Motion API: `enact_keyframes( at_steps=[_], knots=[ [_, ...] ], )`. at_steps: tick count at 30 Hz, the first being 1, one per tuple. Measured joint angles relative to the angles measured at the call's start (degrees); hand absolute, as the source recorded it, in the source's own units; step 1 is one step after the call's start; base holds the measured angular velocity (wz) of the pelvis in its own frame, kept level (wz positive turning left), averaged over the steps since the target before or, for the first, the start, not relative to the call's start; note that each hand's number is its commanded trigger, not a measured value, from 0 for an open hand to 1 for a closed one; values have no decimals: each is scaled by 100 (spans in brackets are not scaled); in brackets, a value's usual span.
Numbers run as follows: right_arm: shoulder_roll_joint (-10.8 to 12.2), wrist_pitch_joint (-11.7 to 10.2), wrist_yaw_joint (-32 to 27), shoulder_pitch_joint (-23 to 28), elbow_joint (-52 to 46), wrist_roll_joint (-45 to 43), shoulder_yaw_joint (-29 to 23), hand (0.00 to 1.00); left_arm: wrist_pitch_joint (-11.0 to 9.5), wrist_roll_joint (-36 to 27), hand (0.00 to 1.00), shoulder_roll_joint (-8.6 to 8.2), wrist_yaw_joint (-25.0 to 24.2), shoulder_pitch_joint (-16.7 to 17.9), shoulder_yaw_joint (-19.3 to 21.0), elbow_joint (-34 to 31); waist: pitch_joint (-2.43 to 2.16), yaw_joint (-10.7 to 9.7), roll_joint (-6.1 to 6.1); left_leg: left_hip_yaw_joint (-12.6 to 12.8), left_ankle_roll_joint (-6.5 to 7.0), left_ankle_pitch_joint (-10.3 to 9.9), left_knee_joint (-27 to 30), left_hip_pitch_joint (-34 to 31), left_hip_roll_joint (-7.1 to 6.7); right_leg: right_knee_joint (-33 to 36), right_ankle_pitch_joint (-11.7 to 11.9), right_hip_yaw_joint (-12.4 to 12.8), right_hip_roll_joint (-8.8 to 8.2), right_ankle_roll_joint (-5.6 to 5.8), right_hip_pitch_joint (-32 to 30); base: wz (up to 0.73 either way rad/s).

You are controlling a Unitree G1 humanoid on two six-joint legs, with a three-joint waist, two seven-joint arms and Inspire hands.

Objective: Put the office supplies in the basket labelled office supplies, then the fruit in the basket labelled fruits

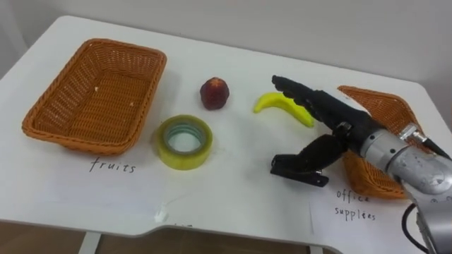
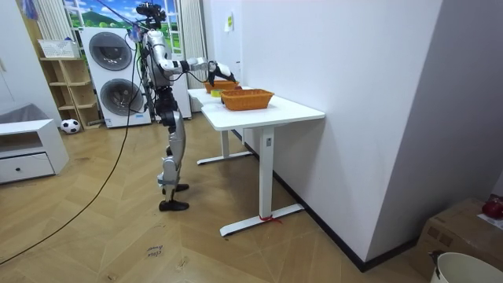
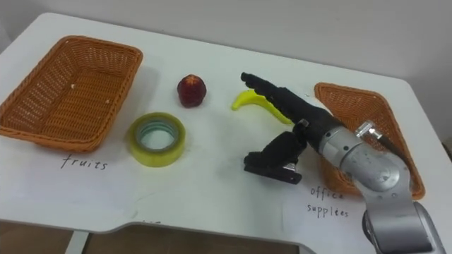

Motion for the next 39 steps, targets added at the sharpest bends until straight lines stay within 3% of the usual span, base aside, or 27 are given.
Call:
enact_keyframes(
  at_steps=[12,17,29,35,39],
  knots=[
    [-1,126,426,-1,420,-1160,62,0,76,254,0,75,-89,-16,82,-6,15,161,-77,-3,-7,5,8,-6,1,1,0,-4,0,0,-35,0],
    [-1,230,574,-1,428,-1497,62,0,76,254,0,76,-113,-75,119,-18,45,153,-33,-5,-8,5,9,-29,3,-1,0,-2,4,0,-56,0],
    [-1,238,840,-1,428,-1838,62,0,71,259,0,81,-149,-122,127,-52,37,147,-31,-3,-8,5,18,-67,3,-1,0,-2,4,0,-95,0],
    [-1,234,890,-1,428,-2194,62,0,52,256,0,80,-157,-146,123,-241,20,145,52,12,-8,6,30,-63,1,-1,0,132,5,-1,-94,0],
    [-1,240,903,0,428,-2415,62,0,49,253,0,79,-156,-170,115,-319,42,138,85,23,-9,8,30,-63,2,-1,-1,142,5,-1,-95,0]
  ],
)
